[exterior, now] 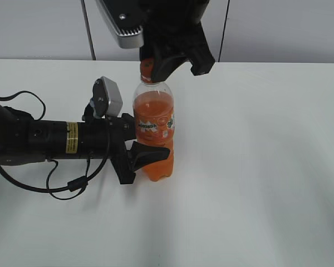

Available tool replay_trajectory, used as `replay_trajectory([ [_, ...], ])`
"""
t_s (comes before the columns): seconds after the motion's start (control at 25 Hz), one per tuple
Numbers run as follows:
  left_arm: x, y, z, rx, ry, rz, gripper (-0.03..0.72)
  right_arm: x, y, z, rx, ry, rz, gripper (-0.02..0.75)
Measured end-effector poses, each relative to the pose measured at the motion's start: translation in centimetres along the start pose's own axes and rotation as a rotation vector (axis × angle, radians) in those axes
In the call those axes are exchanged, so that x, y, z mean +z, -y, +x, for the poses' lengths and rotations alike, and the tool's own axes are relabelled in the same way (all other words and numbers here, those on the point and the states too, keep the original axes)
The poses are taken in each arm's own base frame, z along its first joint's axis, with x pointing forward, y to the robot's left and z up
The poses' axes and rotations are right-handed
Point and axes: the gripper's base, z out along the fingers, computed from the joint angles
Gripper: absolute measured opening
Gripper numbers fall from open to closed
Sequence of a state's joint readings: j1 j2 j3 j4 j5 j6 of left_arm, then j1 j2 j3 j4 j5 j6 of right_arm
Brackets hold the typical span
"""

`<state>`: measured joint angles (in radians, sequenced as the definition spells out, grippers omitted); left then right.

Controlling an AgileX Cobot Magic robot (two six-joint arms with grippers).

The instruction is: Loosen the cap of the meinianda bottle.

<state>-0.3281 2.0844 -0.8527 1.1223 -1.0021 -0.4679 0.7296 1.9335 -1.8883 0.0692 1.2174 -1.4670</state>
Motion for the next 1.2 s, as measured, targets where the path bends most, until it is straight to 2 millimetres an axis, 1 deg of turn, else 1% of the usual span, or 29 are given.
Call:
replay_trajectory([
  [0.2, 0.00, 0.00, 0.01, 0.000, -0.001, 0.000, 0.393, 0.00, 0.00, 0.01, -0.140, -0.001, 0.000, 0.273],
  [0.44, 0.00, 0.00, 0.00, 0.000, 0.000, 0.000, 0.393, -0.05, 0.02, -0.10, -0.405, 0.010, 0.005, 0.273],
  [0.52, 0.00, 0.00, 0.00, 0.000, 0.000, 0.000, 0.393, -0.05, 0.03, -0.10, -0.458, 0.010, 0.006, 0.273],
  [0.76, 0.00, 0.00, 0.00, 0.001, 0.000, 0.000, 0.393, -0.23, 0.03, -0.11, -0.529, 0.008, 0.011, 0.273],
  [0.96, 0.00, 0.05, -0.01, 0.006, 0.001, 0.006, 0.393, -0.61, -0.09, -0.07, -0.633, 0.002, 0.015, 0.273],
  [1.2, 0.00, 0.07, -0.01, 0.007, 0.001, 0.007, 0.393, -0.69, -0.14, 0.01, -0.699, -0.007, 0.012, 0.273],
])
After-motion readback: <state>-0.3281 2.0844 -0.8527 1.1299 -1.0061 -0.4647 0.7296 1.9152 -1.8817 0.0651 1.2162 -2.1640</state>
